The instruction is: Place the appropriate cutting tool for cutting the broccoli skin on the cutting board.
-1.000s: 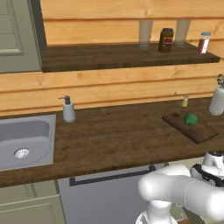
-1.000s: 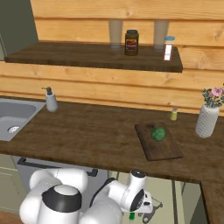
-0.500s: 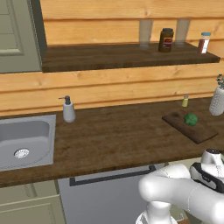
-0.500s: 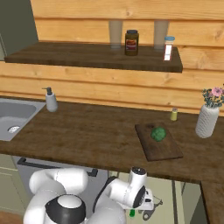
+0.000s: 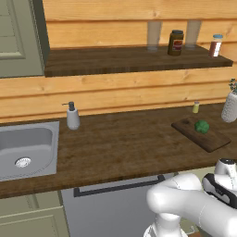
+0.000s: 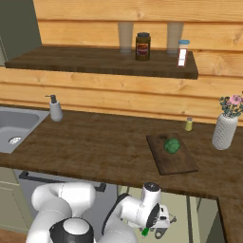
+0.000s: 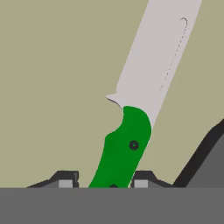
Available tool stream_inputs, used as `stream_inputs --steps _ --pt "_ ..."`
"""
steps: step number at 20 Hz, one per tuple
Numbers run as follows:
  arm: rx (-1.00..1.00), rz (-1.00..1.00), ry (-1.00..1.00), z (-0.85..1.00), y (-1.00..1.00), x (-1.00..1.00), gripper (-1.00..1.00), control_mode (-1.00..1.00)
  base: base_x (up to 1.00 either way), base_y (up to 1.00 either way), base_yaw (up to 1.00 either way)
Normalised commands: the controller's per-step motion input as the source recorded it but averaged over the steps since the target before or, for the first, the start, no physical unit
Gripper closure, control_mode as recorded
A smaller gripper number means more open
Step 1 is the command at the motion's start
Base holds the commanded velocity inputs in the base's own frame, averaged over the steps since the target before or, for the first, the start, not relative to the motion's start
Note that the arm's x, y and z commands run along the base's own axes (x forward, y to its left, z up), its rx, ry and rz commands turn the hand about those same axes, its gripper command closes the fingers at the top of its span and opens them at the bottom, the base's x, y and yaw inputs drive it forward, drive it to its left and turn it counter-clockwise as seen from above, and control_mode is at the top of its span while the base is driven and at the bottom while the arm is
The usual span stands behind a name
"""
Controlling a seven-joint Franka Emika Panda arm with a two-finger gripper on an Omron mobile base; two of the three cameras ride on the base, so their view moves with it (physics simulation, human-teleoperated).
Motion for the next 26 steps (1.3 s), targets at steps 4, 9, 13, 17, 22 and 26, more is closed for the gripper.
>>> stream_inputs --steps 4,9,13,17,22,26 --pt "0.06 0.00 -0.04 0.05 0.11 -0.54 1.00 -1.00 0.00 0.00 0.00" --pt "0.14 0.00 -0.01 0.75 0.11 -0.95 1.00 -1.00 0.00 0.00 0.00" --pt "0.07 0.00 0.00 0.95 0.21 -0.55 1.00 -1.00 0.00 0.00 0.00" --pt "0.03 0.00 -0.03 1.00 0.17 -0.41 1.00 -1.00 0.00 0.00 0.00" --pt "0.00 0.00 0.00 1.00 0.11 0.14 1.00 -1.00 0.00 0.00 0.00" --pt "0.00 0.01 0.00 0.93 -0.02 0.64 1.00 -1.00 0.00 0.00 0.00"
